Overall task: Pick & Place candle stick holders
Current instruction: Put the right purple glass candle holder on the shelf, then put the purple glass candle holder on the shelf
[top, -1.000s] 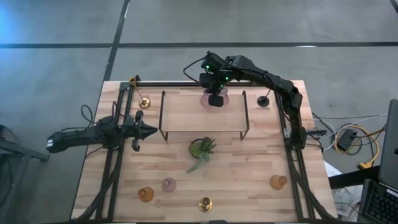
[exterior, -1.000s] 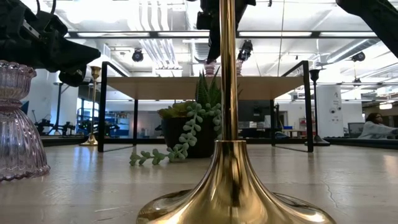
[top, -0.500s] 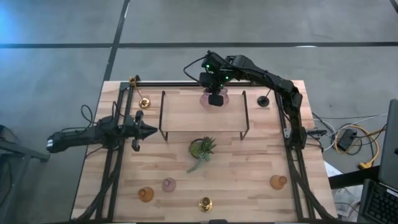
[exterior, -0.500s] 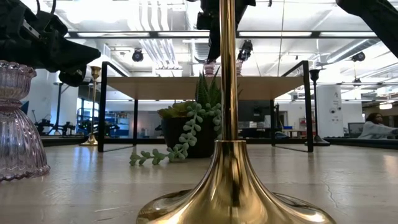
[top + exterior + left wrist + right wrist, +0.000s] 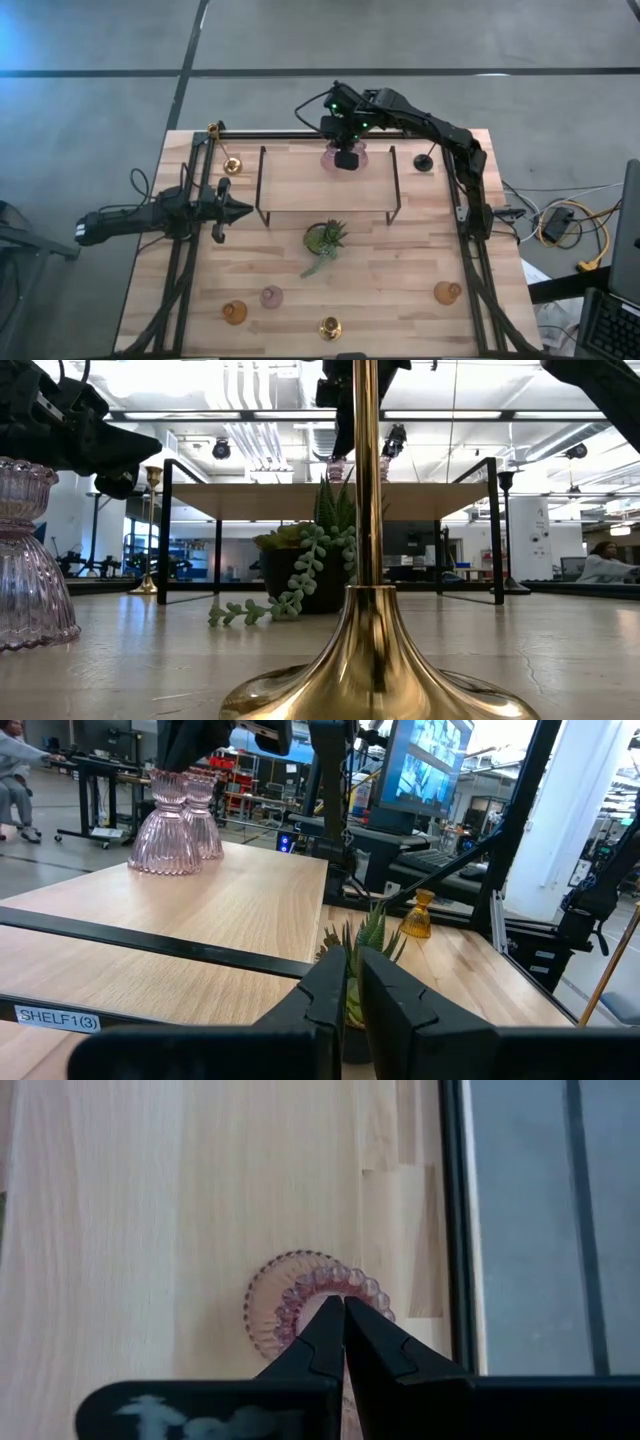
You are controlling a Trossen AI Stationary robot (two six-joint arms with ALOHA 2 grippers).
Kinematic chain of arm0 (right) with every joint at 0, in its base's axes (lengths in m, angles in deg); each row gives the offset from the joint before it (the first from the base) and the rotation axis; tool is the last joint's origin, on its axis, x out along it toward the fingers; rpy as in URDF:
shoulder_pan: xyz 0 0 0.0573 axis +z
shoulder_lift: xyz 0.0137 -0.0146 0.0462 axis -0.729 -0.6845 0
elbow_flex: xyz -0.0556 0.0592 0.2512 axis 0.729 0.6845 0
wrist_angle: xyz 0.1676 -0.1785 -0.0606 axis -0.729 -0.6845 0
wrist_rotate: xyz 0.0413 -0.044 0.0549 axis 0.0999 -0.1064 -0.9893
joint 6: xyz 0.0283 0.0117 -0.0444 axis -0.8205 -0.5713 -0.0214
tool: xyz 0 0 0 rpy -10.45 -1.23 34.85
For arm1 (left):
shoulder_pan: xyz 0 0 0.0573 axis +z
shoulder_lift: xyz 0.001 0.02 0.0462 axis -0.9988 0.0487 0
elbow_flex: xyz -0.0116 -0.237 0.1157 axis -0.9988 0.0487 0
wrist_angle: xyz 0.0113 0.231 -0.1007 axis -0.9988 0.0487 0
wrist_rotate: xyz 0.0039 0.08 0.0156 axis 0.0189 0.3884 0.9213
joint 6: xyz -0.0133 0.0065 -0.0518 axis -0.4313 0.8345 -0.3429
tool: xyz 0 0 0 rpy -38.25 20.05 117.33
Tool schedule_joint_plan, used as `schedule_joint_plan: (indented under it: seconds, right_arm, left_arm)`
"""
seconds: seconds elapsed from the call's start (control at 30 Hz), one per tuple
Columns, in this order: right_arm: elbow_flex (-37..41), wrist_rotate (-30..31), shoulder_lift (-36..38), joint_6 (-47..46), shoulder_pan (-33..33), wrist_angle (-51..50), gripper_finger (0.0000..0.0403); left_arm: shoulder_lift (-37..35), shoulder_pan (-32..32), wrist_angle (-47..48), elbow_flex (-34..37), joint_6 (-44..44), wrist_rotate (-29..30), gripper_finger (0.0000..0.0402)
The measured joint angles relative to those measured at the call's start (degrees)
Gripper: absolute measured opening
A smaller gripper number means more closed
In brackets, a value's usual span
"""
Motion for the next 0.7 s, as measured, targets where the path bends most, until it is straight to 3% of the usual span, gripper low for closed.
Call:
schedule_joint_plan:
  seconds: [0.47, 0.7]
  right_arm:
    - [0.00, 0.56, 3.38, -0.36, 0.53, 0.03, 0.0008]
    - [0.00, 3.41, 8.06, -0.91, 4.86, -0.22, 0.0008]
  left_arm:
    - [0.00, -0.02, 0.00, 0.00, 0.01, 0.00, 0.0035]
    - [0.00, -0.02, 0.00, 0.00, 0.01, 0.01, 0.0035]
